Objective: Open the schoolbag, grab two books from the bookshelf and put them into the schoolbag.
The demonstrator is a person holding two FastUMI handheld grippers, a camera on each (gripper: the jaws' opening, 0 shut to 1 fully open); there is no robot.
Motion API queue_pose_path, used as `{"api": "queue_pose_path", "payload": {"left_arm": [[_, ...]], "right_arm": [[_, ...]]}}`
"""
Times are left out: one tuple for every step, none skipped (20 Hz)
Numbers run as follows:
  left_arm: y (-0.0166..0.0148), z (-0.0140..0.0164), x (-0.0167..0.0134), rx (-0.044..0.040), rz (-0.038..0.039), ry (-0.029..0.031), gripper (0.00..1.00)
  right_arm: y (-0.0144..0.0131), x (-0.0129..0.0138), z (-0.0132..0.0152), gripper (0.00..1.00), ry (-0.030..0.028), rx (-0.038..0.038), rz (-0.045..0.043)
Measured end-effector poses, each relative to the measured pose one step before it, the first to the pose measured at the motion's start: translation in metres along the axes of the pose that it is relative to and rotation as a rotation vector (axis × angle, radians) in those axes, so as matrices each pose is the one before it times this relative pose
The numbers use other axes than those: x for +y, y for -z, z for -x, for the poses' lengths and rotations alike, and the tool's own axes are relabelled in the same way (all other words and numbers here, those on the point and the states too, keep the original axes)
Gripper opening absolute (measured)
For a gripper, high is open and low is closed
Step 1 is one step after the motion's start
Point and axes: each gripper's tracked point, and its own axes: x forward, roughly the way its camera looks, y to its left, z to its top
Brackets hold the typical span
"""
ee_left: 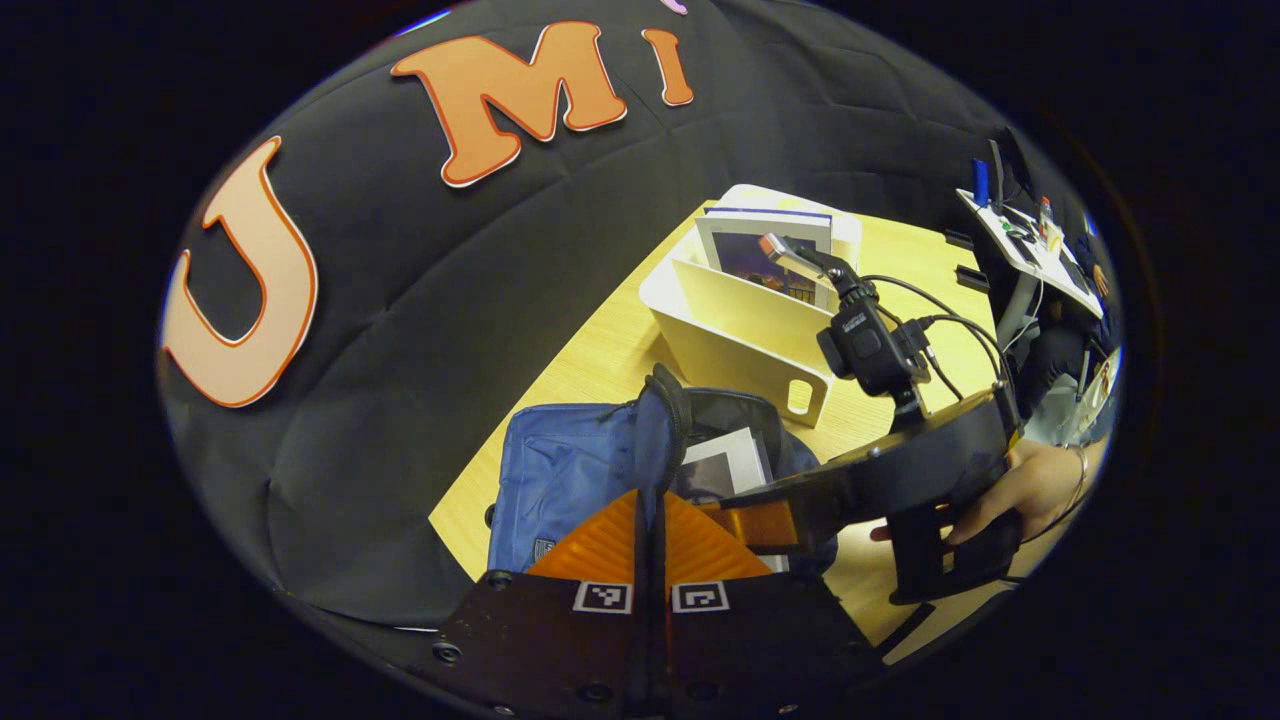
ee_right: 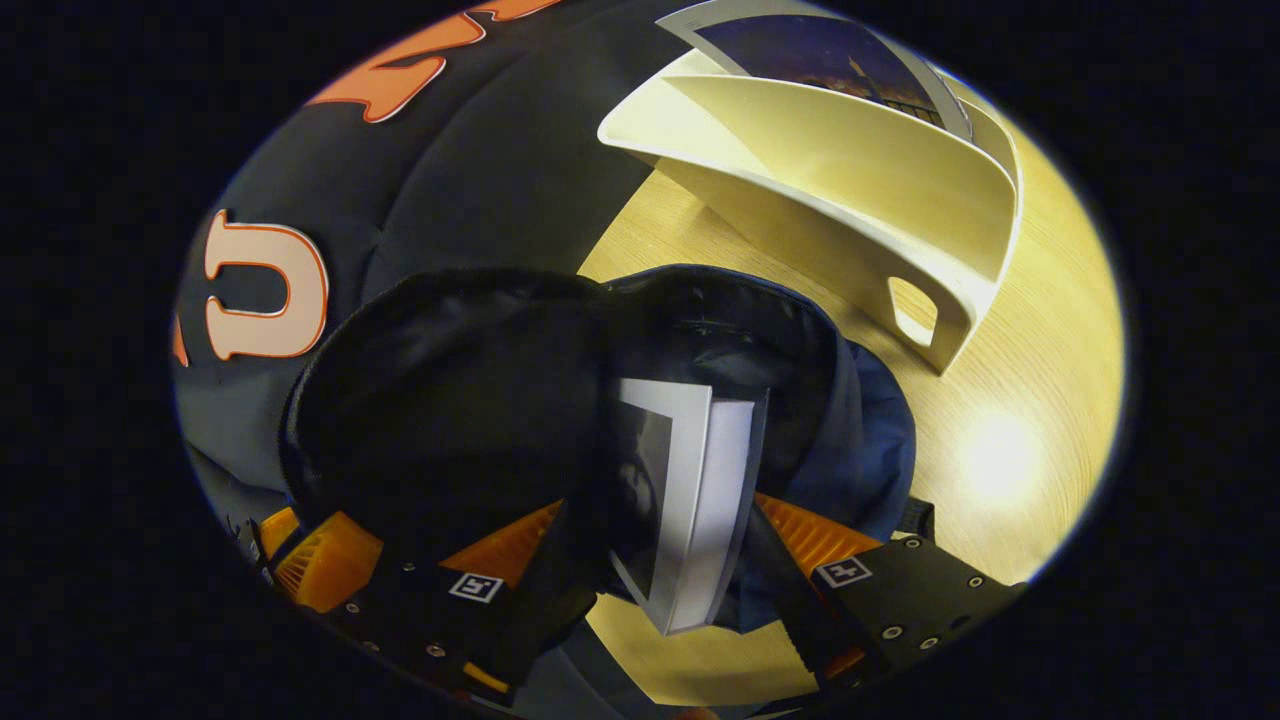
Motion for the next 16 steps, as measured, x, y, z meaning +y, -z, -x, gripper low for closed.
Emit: {"api": "queue_pose_path", "payload": {"left_arm": [[0.00076,0.00040,0.00039,0.00047,0.00267,-0.00258,0.00],[-0.00008,0.00031,-0.00042,-0.00127,0.00083,-0.00146,0.00],[0.00058,0.00127,-0.00012,0.00153,0.00130,-0.00045,0.00],[0.00211,0.00071,-0.00045,0.00164,-0.00026,-0.00060,0.00],[-0.00018,0.00001,-0.00028,-0.00155,-0.00004,-0.00250,0.00],[0.00085,0.00018,-0.00016,0.00003,-0.00100,-0.00126,0.00],[-0.00045,0.00087,0.00025,-0.00036,-0.00128,-0.00375,0.00],[-0.00050,-0.00041,0.00012,0.00165,0.00043,-0.00299,0.00],[0.00062,-0.00032,-0.00066,-0.00075,0.00005,-0.00023,0.01],[-0.00002,-0.00069,-0.00085,0.00024,0.00111,-0.00001,0.00],[0.00133,-0.00019,-0.00104,0.00097,0.00094,0.00074,0.00],[-0.00036,-0.00011,-0.00111,0.00097,0.00073,0.00048,0.00],[0.00016,-0.00082,-0.00113,0.00113,-0.00052,0.00024,0.00],[-0.00049,-0.00090,-0.00093,0.00062,-0.00054,-0.00016,0.00],[0.00044,-0.00175,-0.00061,0.00100,0.00184,-0.00177,0.00],[-0.00024,-0.00010,-0.00105,0.00117,0.00458,0.00114,0.00]], "right_arm": [[-0.00216,-0.00636,0.00254,0.97,0.01094,0.00457,0.00846],[-0.00391,-0.00686,0.00250,0.97,0.01162,-0.00336,0.00741],[-0.00401,-0.00541,0.00185,0.97,0.00451,-0.00355,0.00350],[-0.00453,-0.00405,0.00164,0.97,0.00455,-0.00429,-0.00006],[-0.00593,-0.00383,0.00384,0.97,0.00319,-0.00878,-0.00072],[-0.00359,-0.00427,0.00446,0.97,0.00185,-0.00350,0.00192],[-0.00132,-0.00557,0.00661,0.97,0.00087,0.00313,0.00860],[-0.00144,-0.00611,0.00670,0.97,0.00176,0.00068,0.01361],[0.00004,-0.00656,0.00567,0.97,0.00845,0.00277,0.01988],[0.00084,-0.00843,0.00648,0.97,0.00818,0.00418,0.01885],[0.00087,-0.00608,0.00603,0.97,0.00570,0.00211,0.01906],[0.00153,-0.00875,0.00634,0.97,0.01023,0.00393,0.02201],[0.00064,-0.01013,0.00661,0.97,0.01316,0.00119,0.01853],[0.00008,-0.01008,0.00677,0.97,0.01257,-0.00079,0.01228],[-0.00110,-0.01065,0.00763,0.97,0.01383,-0.00153,0.01167],[-0.00286,-0.01185,0.00670,0.97,0.01794,-0.00690,0.01065]]}}
